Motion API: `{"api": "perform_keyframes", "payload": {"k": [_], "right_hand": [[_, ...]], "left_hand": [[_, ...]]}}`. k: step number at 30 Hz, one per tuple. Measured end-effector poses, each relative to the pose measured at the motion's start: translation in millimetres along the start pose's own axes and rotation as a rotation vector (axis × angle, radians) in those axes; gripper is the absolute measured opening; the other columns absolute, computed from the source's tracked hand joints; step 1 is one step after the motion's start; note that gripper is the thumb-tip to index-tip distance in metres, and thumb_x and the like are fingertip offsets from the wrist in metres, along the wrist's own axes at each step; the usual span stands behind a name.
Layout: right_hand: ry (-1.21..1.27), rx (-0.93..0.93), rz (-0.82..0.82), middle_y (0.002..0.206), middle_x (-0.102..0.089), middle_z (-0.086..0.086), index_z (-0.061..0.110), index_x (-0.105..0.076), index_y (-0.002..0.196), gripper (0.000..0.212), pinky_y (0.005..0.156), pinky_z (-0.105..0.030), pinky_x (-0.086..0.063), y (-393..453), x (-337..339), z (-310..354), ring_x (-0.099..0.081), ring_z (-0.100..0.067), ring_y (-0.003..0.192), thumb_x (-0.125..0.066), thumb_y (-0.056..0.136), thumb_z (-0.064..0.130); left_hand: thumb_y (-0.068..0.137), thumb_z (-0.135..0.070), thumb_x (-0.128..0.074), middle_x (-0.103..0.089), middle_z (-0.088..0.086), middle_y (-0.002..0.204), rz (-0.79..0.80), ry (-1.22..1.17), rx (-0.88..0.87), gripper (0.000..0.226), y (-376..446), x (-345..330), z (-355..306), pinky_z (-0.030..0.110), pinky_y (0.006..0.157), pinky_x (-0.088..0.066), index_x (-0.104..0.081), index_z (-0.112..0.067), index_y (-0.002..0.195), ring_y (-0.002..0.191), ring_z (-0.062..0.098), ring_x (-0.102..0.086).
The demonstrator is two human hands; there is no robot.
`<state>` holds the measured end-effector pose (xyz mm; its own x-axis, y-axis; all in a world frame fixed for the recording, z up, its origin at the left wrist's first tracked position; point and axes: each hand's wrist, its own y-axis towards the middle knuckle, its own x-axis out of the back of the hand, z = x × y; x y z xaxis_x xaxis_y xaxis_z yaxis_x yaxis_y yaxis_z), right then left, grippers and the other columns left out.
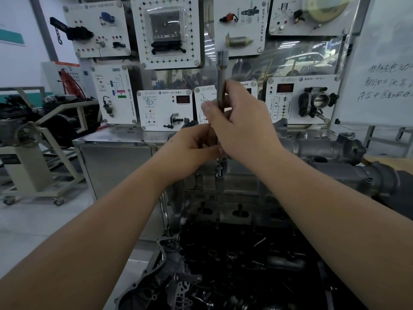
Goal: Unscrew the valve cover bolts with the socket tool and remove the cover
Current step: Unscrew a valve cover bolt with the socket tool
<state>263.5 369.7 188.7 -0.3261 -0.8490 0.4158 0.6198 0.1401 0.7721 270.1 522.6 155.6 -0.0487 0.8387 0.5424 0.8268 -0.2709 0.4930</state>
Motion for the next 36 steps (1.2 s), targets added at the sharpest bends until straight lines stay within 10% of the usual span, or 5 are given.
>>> {"api": "perform_keyframes", "payload": {"k": [9,14,23,29,36], "right_hand": [[-0.021,0.049,0.054,0.090,-0.073,-0.009,0.014,-0.046,0.135,0.031,0.066,-0.047,-0.059,1.7,-1.0,2.3,-0.071,-0.024,0.078,-0.045,0.104,0.020],[-0.007,0.055,-0.007,0.077,-0.064,0.012,0.016,-0.066,0.110,0.017,0.066,-0.011,-0.047,3.5,-1.3,0.5,-0.060,0.003,0.070,-0.063,0.099,0.027],[0.039,-0.031,0.108,0.097,-0.073,-0.007,0.022,-0.037,0.150,0.047,0.067,-0.047,-0.061,2.4,2.4,0.3,-0.072,-0.022,0.086,-0.048,0.105,0.022],[0.036,0.057,-0.018,0.081,-0.064,0.015,0.021,-0.063,0.125,0.031,0.069,-0.010,-0.047,5.4,3.0,0.9,-0.063,0.005,0.076,-0.067,0.096,0.030],[-0.026,0.071,0.091,0.088,-0.073,0.000,0.018,-0.054,0.134,0.031,0.073,-0.036,-0.059,7.3,3.8,4.6,-0.072,-0.014,0.083,-0.053,0.103,0.019]], "left_hand": [[0.088,-0.039,-0.072,-0.064,0.018,0.072,0.018,0.001,0.035,0.019,-0.8,0.3,-1.2,0.022,0.052,-0.042,-0.076,-0.025,0.099,0.053,0.011,-0.051],[0.087,-0.036,-0.073,-0.073,0.020,0.104,0.009,0.046,0.022,0.036,0.1,-0.4,-1.8,0.060,0.090,-0.053,-0.070,-0.007,0.109,0.097,0.041,-0.067],[0.102,-0.027,-0.063,-0.066,0.028,0.088,0.005,0.074,0.046,0.024,0.2,-0.1,3.4,0.021,0.054,-0.042,-0.071,-0.005,0.108,0.055,0.012,-0.053],[0.088,-0.040,-0.071,-0.068,0.027,0.107,0.003,0.056,0.036,0.047,1.3,-1.4,0.5,0.061,0.090,-0.053,-0.065,0.000,0.113,0.094,0.042,-0.066],[0.098,-0.023,-0.068,-0.074,0.010,0.084,0.003,0.012,0.045,0.010,0.3,1.1,4.5,0.022,0.056,-0.046,-0.074,-0.016,0.103,0.058,0.008,-0.056]]}}
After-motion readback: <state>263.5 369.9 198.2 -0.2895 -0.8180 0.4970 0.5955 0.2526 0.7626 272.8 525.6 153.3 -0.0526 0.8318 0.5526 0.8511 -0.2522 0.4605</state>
